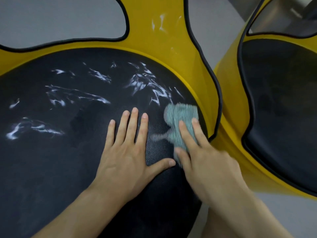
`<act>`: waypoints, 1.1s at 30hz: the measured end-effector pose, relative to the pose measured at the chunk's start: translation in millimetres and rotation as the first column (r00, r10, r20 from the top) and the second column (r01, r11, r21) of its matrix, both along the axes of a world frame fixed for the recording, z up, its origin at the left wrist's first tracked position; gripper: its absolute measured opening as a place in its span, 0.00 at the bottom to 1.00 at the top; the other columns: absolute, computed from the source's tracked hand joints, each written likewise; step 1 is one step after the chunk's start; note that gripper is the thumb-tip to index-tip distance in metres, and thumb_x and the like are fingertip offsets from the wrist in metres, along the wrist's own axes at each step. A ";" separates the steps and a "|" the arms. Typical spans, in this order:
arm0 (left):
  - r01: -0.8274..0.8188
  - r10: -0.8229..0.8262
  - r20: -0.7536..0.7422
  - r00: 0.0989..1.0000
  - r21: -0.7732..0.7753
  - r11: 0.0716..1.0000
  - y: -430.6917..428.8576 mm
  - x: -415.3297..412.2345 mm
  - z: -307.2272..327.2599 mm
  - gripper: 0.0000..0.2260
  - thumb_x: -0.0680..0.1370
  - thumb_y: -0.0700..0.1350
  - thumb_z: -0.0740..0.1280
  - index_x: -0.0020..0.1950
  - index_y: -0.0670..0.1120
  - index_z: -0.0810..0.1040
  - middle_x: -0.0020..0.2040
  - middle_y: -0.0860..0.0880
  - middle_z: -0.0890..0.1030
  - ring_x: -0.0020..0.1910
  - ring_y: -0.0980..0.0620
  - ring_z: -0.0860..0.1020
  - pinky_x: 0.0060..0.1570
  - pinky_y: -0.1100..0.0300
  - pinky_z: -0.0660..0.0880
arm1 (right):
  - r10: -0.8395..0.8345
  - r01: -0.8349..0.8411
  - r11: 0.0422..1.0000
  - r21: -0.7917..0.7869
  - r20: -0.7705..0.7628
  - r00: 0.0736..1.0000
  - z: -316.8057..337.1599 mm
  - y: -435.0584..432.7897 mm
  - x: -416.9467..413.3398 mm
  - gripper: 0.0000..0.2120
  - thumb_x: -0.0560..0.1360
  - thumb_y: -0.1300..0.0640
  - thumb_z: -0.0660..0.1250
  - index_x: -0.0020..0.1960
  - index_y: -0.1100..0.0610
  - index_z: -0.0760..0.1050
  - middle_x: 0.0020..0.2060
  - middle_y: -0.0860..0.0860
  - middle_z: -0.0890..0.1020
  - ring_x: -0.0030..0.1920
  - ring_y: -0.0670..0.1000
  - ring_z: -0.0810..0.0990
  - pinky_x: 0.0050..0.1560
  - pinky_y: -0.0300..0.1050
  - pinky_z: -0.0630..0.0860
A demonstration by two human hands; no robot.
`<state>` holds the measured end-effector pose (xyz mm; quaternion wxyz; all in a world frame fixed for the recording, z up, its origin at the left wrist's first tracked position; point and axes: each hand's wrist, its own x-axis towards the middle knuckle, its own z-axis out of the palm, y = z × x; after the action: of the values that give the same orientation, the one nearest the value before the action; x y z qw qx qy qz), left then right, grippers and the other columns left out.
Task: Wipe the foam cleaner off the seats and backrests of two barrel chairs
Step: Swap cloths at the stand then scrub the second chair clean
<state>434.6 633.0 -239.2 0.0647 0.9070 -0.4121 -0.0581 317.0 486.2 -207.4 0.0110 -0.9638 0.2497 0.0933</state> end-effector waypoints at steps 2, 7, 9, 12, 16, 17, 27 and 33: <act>0.000 0.000 0.004 1.000 -0.001 1.000 0.0 0.5 -0.5 0.52 0.73 0.81 0.44 0.83 0.42 0.52 0.83 0.41 0.51 0.83 0.44 0.48 0.79 0.40 0.49 | -0.002 0.002 1.000 0.005 0.058 0.998 4.8 15.2 -22.4 0.30 0.79 0.39 0.51 0.79 0.46 0.63 0.77 0.51 0.66 0.21 0.51 0.75 0.25 0.35 0.54; 0.004 -0.004 0.020 1.000 0.004 1.000 -1.1 0.2 -0.4 0.52 0.73 0.81 0.45 0.83 0.41 0.53 0.83 0.41 0.53 0.83 0.43 0.50 0.78 0.39 0.51 | -0.050 0.065 0.987 0.146 -0.106 0.993 8.1 -9.1 5.0 0.30 0.81 0.34 0.41 0.76 0.35 0.27 0.77 0.38 0.31 0.46 0.54 0.83 0.34 0.45 0.71; -0.004 0.004 0.018 1.000 0.007 1.000 -0.3 -0.1 0.1 0.53 0.73 0.81 0.44 0.83 0.42 0.53 0.83 0.41 0.53 0.83 0.43 0.50 0.78 0.38 0.53 | -0.049 0.056 0.991 0.123 -0.057 0.997 7.6 -21.1 25.1 0.31 0.81 0.34 0.41 0.76 0.37 0.25 0.78 0.41 0.31 0.51 0.58 0.83 0.39 0.47 0.72; -0.001 0.000 0.021 1.000 0.014 1.000 -0.2 -0.3 0.6 0.53 0.73 0.81 0.44 0.83 0.42 0.53 0.83 0.41 0.53 0.83 0.43 0.50 0.78 0.38 0.53 | -0.058 0.071 0.993 0.095 -0.134 0.989 11.2 -11.4 15.7 0.32 0.80 0.34 0.40 0.76 0.37 0.24 0.78 0.41 0.31 0.47 0.55 0.83 0.35 0.46 0.70; -0.001 0.001 0.021 1.000 0.009 1.000 -1.0 0.2 0.3 0.53 0.73 0.81 0.45 0.83 0.41 0.53 0.83 0.41 0.53 0.83 0.43 0.50 0.78 0.38 0.52 | -0.007 0.030 0.996 0.084 -0.255 0.967 18.0 15.8 -24.7 0.33 0.75 0.31 0.32 0.72 0.37 0.19 0.75 0.41 0.26 0.38 0.46 0.76 0.31 0.38 0.69; -0.002 0.002 0.022 1.000 0.009 1.000 -1.0 0.1 -0.1 0.53 0.73 0.81 0.45 0.83 0.41 0.53 0.83 0.41 0.53 0.83 0.43 0.50 0.78 0.38 0.51 | -0.017 0.045 0.993 0.105 -0.252 0.967 17.9 15.3 -26.9 0.33 0.75 0.31 0.34 0.72 0.36 0.19 0.75 0.40 0.25 0.38 0.45 0.75 0.32 0.38 0.71; 0.000 -0.001 0.024 1.000 0.026 1.000 -1.1 -0.4 -0.4 0.53 0.73 0.81 0.44 0.83 0.42 0.52 0.83 0.41 0.51 0.83 0.44 0.48 0.79 0.39 0.50 | -0.073 0.096 0.979 0.180 -0.127 0.989 6.4 -14.5 -1.5 0.32 0.79 0.32 0.40 0.74 0.35 0.23 0.78 0.40 0.30 0.50 0.55 0.83 0.39 0.48 0.75; -0.016 0.016 0.005 1.000 0.007 1.000 -1.7 0.1 -0.2 0.53 0.72 0.81 0.44 0.83 0.43 0.50 0.84 0.42 0.50 0.83 0.45 0.47 0.79 0.40 0.48 | 0.002 0.024 0.991 0.128 -0.198 0.980 11.9 2.7 -24.3 0.32 0.76 0.30 0.36 0.73 0.34 0.22 0.77 0.40 0.29 0.45 0.48 0.83 0.37 0.43 0.79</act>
<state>434.8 631.4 -239.3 0.0608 0.9105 -0.4050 -0.0567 292.6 488.9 -195.5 0.0495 -0.9455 0.2483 0.2045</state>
